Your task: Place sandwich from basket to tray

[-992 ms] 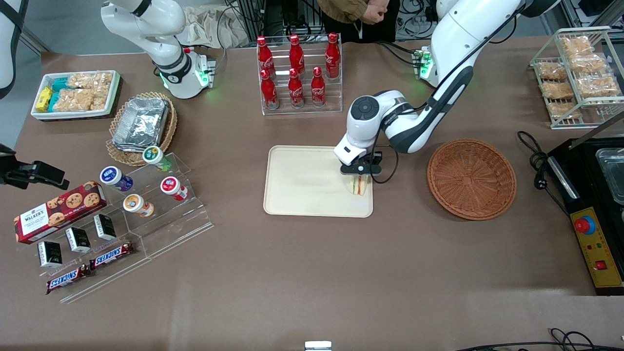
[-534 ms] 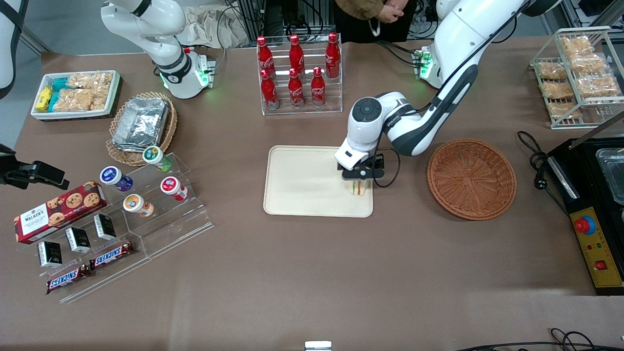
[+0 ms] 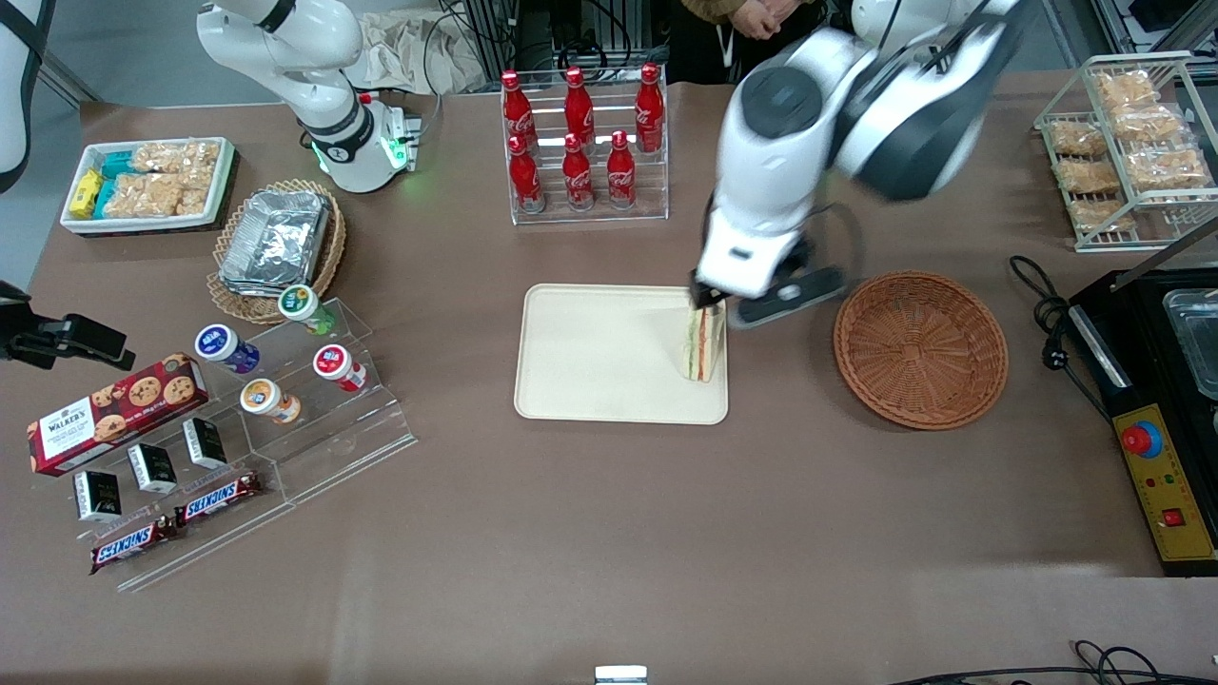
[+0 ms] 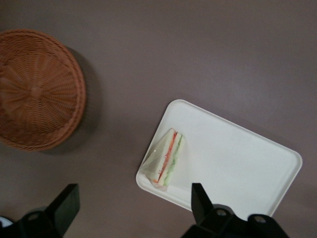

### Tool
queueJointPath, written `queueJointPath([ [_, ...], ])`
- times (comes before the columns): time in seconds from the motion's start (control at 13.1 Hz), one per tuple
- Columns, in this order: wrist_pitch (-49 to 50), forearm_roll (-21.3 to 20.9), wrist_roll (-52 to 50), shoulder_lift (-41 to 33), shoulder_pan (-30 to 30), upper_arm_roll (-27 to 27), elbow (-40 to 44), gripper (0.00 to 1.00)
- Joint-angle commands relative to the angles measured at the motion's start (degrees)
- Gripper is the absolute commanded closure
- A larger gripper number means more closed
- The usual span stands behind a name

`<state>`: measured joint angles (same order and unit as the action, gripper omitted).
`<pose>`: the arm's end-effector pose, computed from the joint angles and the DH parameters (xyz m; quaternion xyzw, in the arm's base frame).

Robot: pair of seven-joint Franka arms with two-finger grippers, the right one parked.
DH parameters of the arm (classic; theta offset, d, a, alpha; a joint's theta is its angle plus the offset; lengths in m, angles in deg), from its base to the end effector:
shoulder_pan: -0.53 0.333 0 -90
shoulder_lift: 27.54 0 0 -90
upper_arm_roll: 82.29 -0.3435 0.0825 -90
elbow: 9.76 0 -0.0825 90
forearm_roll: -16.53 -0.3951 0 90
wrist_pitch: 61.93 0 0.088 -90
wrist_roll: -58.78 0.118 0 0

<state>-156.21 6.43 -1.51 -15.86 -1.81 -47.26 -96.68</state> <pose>0.5281 -0.3359 0.5714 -0.9803 -0.1941 -0.0095 0.0338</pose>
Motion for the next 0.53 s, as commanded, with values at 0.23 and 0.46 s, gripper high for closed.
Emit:
queueJointPath([
  [0.23,13.3,5.9,27.3,-5.8,9.2,-7.4,6.9,0.0],
  [0.46,15.0,10.9,50.7,-9.9,2.3,-27.0,6.5,0.0],
])
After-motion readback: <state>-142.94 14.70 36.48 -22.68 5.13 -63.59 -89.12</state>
